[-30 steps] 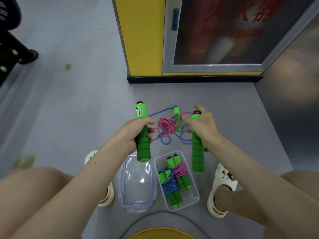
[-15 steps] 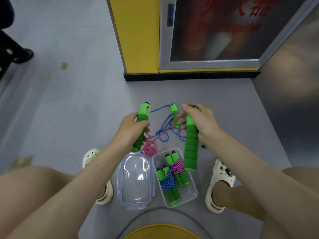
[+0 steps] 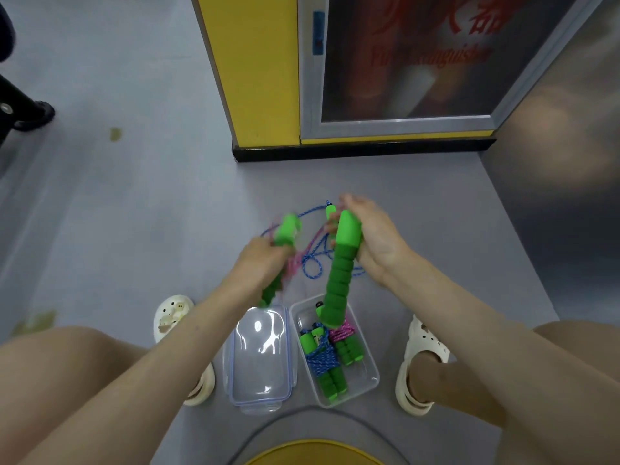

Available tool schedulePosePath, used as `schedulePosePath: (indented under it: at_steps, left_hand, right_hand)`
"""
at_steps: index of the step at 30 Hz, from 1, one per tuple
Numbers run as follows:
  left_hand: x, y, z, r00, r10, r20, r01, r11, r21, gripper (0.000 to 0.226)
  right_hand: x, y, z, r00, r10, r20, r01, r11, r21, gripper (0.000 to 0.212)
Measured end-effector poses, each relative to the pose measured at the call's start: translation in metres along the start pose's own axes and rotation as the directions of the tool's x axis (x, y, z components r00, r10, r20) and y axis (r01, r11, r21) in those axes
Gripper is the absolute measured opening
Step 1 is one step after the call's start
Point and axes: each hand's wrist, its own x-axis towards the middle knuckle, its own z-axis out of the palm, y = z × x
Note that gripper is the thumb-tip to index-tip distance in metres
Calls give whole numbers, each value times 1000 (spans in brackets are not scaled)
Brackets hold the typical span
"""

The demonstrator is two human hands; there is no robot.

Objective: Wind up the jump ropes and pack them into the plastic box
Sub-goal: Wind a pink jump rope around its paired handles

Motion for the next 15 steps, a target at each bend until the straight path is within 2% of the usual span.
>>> schedulePosePath:
  at_steps: [1, 3, 5, 7, 9, 11, 15]
  left_hand:
    - [-4, -4, 4, 995, -85, 48, 86, 996, -15, 14]
    - [-8, -4, 9, 998, -49, 35, 52, 996, -77, 13]
    - [-7, 4, 7, 1000, 23, 2, -22, 987, -162, 9]
    - [-6, 6, 5, 999, 34, 32, -26, 974, -226, 6]
    - [-8, 1, 10, 995, 31, 100, -4, 967, -254, 4]
    - [-14, -3, 17, 983, 19, 183, 29, 967, -253, 12]
    - [-16, -3, 16, 950, -38, 310, 168, 899, -406, 17]
  right_hand:
    - [-2, 8, 0, 997, 79, 11, -79, 997, -10, 24]
    - [-4, 20, 1, 984, 177, 26, -177, 984, -1, 25]
    - [-2, 18, 1, 983, 180, 44, -183, 980, 82, 29]
    - [0, 12, 0, 985, 154, 75, -163, 975, 151, 35]
    - [-1, 11, 1, 982, 154, 111, -174, 965, 198, 43]
    - [-3, 13, 2, 978, 162, 131, -186, 960, 208, 48]
    - [-1, 12, 1, 980, 168, 106, -190, 949, 253, 46]
